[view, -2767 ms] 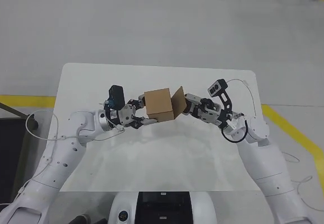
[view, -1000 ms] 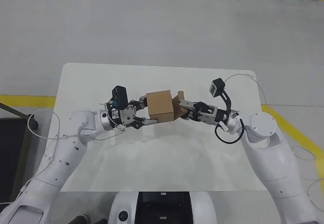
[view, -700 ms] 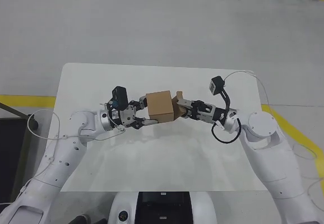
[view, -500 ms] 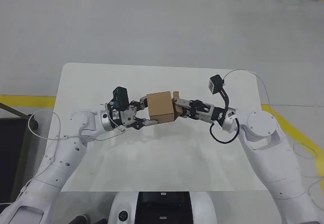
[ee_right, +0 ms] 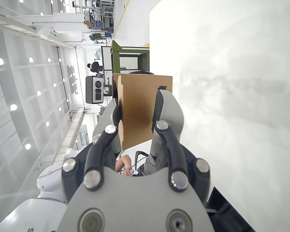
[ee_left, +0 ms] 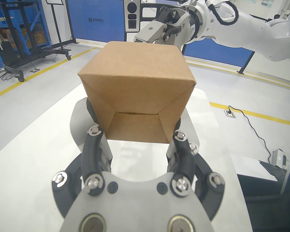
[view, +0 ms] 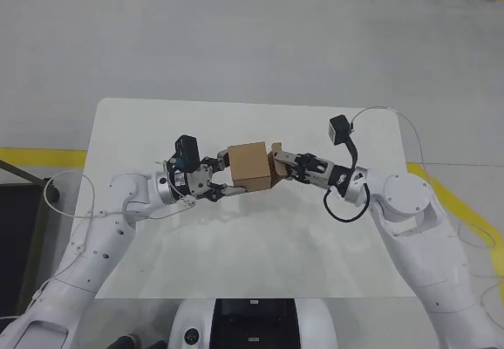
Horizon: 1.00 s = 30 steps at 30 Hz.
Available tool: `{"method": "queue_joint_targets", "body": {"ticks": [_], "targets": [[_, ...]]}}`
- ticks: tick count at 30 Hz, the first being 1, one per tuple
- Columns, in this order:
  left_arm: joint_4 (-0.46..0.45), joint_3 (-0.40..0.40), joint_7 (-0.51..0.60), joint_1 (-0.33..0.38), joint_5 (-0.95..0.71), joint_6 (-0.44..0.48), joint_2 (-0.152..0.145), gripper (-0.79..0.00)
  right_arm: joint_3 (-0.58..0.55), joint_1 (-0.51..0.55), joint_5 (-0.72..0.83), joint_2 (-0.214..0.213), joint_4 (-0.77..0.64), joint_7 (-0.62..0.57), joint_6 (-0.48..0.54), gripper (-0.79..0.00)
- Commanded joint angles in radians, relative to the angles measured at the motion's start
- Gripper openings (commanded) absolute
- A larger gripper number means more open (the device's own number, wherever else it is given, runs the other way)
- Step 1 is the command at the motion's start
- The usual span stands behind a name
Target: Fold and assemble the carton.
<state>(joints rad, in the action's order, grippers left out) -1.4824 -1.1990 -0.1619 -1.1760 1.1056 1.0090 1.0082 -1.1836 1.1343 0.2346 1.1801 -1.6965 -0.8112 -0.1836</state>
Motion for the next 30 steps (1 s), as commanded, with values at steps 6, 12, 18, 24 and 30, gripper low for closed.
{"method": "queue_joint_targets", "body": {"ticks": [6,12,18,24,30], "targets": [[-0.001,-0.001,0.003,-0.001,0.002,0.002,0.000,-0.526,0.007,0.008,0.001,-0.002,-0.011,-0.001,0.002,-0.520],[-0.002,0.000,0.005,-0.001,0.007,0.000,0.001,-0.526,0.022,-0.006,-0.007,-0.001,-0.019,-0.004,-0.003,-0.523],[-0.009,0.005,0.003,0.001,0.015,0.001,0.003,-0.523,0.035,-0.019,-0.015,-0.001,-0.019,0.001,-0.007,-0.526],[-0.012,0.005,0.002,0.002,0.020,-0.001,0.004,-0.526,0.040,-0.021,-0.031,-0.001,-0.031,0.020,-0.015,-0.529],[-0.010,0.008,0.004,0.002,0.023,-0.003,0.005,-0.529,0.041,-0.014,-0.031,-0.002,-0.048,0.029,-0.016,-0.471]]}}
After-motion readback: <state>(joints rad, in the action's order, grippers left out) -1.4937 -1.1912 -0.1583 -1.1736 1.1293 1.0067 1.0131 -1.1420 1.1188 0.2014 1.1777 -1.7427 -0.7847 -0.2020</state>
